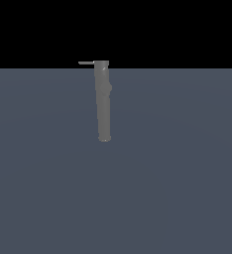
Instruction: Turn on the faucet by rotating a designated handle.
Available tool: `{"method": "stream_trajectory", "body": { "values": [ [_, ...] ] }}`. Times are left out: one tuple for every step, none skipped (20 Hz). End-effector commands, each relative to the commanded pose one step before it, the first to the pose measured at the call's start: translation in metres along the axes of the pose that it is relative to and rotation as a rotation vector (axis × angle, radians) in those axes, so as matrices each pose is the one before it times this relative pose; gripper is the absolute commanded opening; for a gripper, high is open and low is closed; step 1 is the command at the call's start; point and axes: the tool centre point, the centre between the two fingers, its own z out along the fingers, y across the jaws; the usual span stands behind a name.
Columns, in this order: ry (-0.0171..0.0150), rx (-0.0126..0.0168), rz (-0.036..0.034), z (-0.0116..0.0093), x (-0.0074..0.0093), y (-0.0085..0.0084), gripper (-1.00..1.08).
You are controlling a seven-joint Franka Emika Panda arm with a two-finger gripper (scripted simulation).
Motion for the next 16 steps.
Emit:
{"method": "stream_trajectory", "body": {
  "values": [
    [0.0,0.0,0.0,0.0,0.0,0.00001,-1.0],
    [0.00014,-0.0002,0.00064,-0.00025,-0.00005,0.00009,-1.0],
    [0.00029,-0.0004,0.00146,-0.00069,-0.00007,0.00021,-1.0],
    [0.0005,-0.00067,0.00245,-0.00114,-0.00013,0.00036,-1.0],
    [0.00071,-0.00095,0.00353,-0.00158,-0.00022,0.00053,-1.0],
    [0.00091,-0.00117,0.0045,-0.002,-0.00033,0.00068,-1.0],
    [0.00089,-0.00112,0.00446,-0.00193,-0.0004,0.0007,-1.0],
    [0.00067,-0.00081,0.00336,-0.00144,-0.00039,0.00054,-1.0],
    [0.00047,-0.00053,0.00239,-0.00097,-0.00036,0.00041,-1.0],
    [0.00023,-0.00022,0.00115,-0.00049,-0.00028,0.0002,-1.0],
    [0.0,0.0,0.0,-0.00003,-0.00013,-0.00001,-1.0],
    [-0.00013,0.00017,-0.00066,0.00031,0.00017,-0.00009,-1.0],
    [-0.00012,-0.00002,-0.00068,0.0002,0.00052,-0.00018,-1.0],
    [0.0,0.0,0.0,-0.00002,0.00084,0.00005,-1.0],
    [-0.00011,-0.00056,-0.00079,-0.00009,0.0013,-0.00046,-1.0],
    [-0.00006,-0.00046,-0.00051,-0.00014,0.00167,-0.00031,-1.0]
  ]
}}
